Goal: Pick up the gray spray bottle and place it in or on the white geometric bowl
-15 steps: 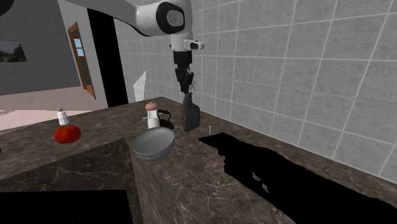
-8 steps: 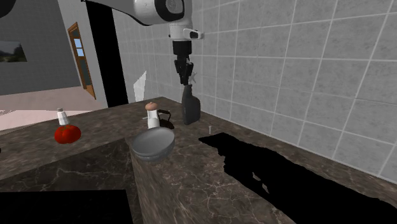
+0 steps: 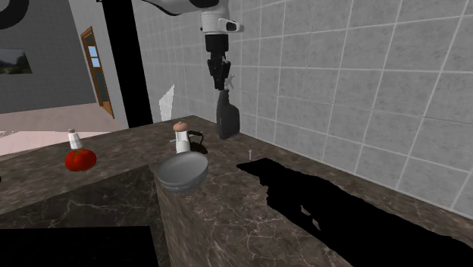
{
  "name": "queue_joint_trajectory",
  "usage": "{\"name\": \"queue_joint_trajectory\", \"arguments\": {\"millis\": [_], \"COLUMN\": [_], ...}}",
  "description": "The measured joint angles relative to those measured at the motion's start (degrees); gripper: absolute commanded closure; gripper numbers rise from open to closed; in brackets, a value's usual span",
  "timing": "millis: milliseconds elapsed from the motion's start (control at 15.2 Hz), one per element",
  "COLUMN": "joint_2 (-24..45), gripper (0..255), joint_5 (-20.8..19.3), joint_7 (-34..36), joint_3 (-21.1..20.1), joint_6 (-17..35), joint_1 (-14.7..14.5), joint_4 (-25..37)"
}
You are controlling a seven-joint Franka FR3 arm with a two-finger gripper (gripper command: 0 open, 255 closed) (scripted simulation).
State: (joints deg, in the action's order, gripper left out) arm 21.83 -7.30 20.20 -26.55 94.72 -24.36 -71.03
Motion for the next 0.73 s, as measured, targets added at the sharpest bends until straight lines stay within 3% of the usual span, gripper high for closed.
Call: {"name": "queue_joint_trajectory", "arguments": {"millis": [198,726], "joint_2": [-0.7,-16.9], "gripper": [255,255], "joint_5": [0.2,7.4], "joint_7": [0.1,-1.2], "joint_3": [-0.1,-1.0], "joint_6": [-1.6,-3.5], "joint_1": [0.0,3.6], "joint_4": [0.9,-11.9]}}
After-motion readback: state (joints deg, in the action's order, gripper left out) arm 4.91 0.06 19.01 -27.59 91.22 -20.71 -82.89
